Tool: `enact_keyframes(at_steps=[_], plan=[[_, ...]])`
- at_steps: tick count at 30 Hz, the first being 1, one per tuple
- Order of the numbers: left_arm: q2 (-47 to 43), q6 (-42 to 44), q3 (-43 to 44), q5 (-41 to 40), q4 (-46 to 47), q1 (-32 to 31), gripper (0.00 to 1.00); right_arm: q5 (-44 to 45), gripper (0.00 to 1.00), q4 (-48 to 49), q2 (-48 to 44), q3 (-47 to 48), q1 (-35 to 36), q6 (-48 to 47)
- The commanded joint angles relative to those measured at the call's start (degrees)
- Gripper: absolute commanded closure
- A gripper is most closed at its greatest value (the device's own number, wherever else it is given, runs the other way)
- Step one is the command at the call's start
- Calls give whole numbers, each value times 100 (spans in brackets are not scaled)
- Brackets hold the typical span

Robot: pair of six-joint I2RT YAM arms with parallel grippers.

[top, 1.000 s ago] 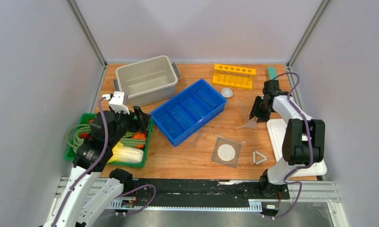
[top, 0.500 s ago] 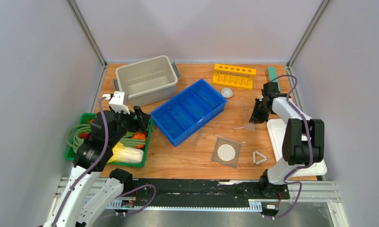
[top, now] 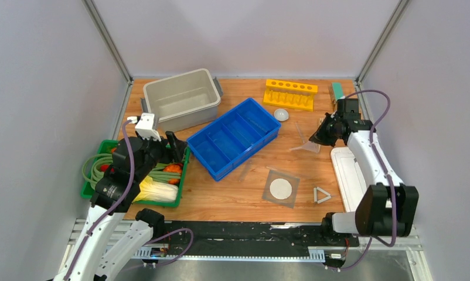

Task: Organize the chemistry lab equipment

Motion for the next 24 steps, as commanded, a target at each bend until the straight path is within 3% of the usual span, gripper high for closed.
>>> enact_keyframes(at_steps=[1, 4, 9, 14, 19, 24], plan=[[-5, -97, 124, 53, 179, 18, 21, -225, 100, 613, -843, -101, 162, 1529], [-14, -97, 116, 53, 179, 27, 21, 2, 100, 1535, -1335, -611, 794, 2838], [-22, -97, 124, 36, 153, 27, 22, 2073, 100, 2434, -1399, -709, 2392, 4177], [-145, -71, 151, -192, 82, 18, 22, 3630, 100, 2830, -793, -288, 3667, 5074], [-233, -18, 230, -412, -49, 18, 24, 4176, 100, 3418, 42, 143, 4433, 5514], [-295, -27, 265, -676, -155, 18, 25, 4723, 100, 3393, 912, 574, 4864, 6356]])
